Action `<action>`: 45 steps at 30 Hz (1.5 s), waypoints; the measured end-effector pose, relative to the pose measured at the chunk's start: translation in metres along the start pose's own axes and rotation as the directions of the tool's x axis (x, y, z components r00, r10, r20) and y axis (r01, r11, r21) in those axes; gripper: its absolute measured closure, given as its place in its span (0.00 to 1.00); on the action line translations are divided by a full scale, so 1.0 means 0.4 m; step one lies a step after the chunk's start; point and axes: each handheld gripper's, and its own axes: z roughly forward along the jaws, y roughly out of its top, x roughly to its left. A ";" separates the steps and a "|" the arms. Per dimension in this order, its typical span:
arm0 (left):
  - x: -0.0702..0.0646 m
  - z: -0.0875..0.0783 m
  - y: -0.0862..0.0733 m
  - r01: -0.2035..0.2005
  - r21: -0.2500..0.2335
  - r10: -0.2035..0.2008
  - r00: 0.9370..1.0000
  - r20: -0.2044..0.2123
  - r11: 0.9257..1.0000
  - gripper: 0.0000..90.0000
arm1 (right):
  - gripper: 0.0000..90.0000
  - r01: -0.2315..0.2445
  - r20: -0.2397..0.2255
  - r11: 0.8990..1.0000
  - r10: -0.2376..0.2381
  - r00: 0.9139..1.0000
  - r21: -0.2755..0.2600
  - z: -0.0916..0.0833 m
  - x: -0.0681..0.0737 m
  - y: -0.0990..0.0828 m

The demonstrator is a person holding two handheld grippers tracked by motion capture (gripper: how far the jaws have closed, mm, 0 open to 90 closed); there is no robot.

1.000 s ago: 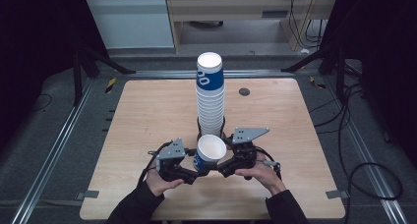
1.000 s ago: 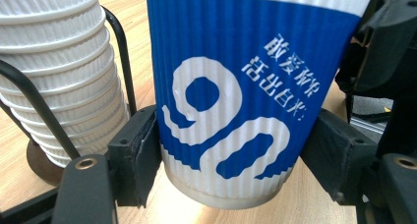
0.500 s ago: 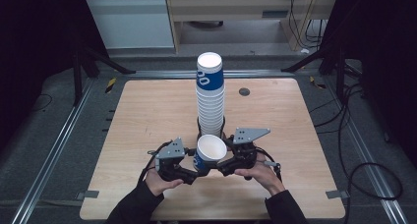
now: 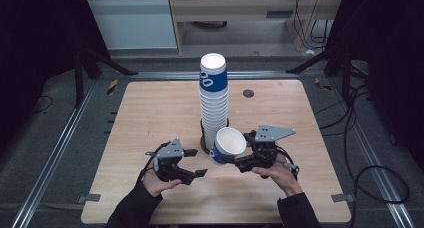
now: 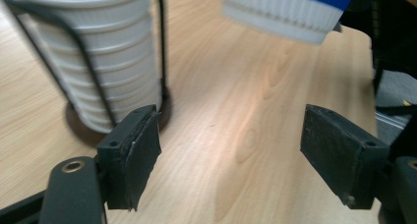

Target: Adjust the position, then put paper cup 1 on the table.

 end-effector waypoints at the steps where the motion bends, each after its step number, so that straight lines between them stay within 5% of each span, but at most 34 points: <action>1: 0.008 -0.007 -0.001 0.008 0.003 -0.008 1.000 -0.016 1.000 0.24 | 0.23 0.001 0.010 1.000 -0.001 1.000 0.000 -0.004 -0.002 0.000; 8: 0.056 -0.052 -0.006 0.073 -0.020 -0.074 0.991 -0.114 0.997 0.24 | 0.23 0.005 0.109 1.000 -0.008 0.994 0.027 -0.036 -0.022 -0.004; 13: 0.099 -0.078 -0.021 0.128 -0.031 -0.132 0.972 -0.192 0.991 0.24 | 0.23 0.007 0.223 0.998 -0.020 0.975 0.062 -0.058 -0.044 -0.007; 18: 0.128 -0.091 -0.033 0.164 -0.045 -0.170 0.961 -0.217 0.985 0.24 | 0.23 -0.018 0.355 0.997 -0.009 0.935 0.074 -0.069 -0.066 -0.010; 22: 0.138 -0.099 -0.037 0.175 -0.050 -0.182 0.956 -0.231 0.983 0.24 | 0.23 -0.040 0.459 0.997 0.004 0.888 0.068 -0.082 -0.088 -0.013; 23: 0.138 -0.099 -0.037 0.175 -0.050 -0.182 0.956 -0.231 0.983 0.23 | 0.23 -0.040 0.459 0.997 0.004 0.888 0.068 -0.082 -0.088 -0.013; 27: 0.143 -0.104 -0.037 0.176 -0.050 -0.183 0.953 -0.243 0.983 0.23 | 0.23 -0.050 0.547 0.998 0.015 0.837 0.049 -0.108 -0.120 -0.012; 28: 0.143 -0.104 -0.037 0.176 -0.050 -0.183 0.953 -0.243 0.983 0.23 | 0.23 -0.050 0.547 0.998 0.015 0.837 0.049 -0.108 -0.120 -0.012; 29: 0.144 -0.105 -0.037 0.174 -0.051 -0.181 0.953 -0.245 0.983 0.23 | 0.23 -0.053 0.570 0.998 0.020 0.821 0.043 -0.118 -0.136 -0.012; 30: 0.145 -0.105 -0.037 0.175 -0.051 -0.183 0.952 -0.247 0.983 0.23 | 0.23 -0.053 0.570 0.998 0.020 0.821 0.043 -0.118 -0.136 -0.012; 31: 0.146 -0.106 -0.037 0.174 -0.050 -0.181 0.951 -0.252 0.983 0.23 | 0.23 -0.056 0.590 0.998 0.022 0.807 0.038 -0.128 -0.149 -0.013; 32: 0.148 -0.107 -0.037 0.178 -0.053 -0.186 0.950 -0.249 0.983 0.23 | 0.23 -0.056 0.590 0.998 0.022 0.807 0.038 -0.128 -0.149 -0.013; 33: 0.150 -0.108 -0.038 0.180 -0.052 -0.188 0.949 -0.252 0.982 0.23 | 0.23 -0.068 0.619 0.997 0.033 0.785 0.033 -0.140 -0.168 -0.018; 35: 0.152 -0.108 -0.038 0.183 -0.052 -0.190 0.949 -0.251 0.982 0.23 | 0.23 -0.080 0.637 0.997 0.049 0.769 0.020 -0.150 -0.184 -0.024; 39: 0.156 -0.107 -0.041 0.184 -0.046 -0.190 0.946 -0.261 0.982 0.23 | 0.23 -0.087 0.666 0.996 0.053 0.744 0.019 -0.157 -0.216 -0.034; 45: 0.162 -0.110 -0.044 0.190 -0.043 -0.194 0.942 -0.274 0.981 0.23 | 0.23 -0.115 0.682 0.993 0.063 0.728 0.030 -0.153 -0.254 -0.050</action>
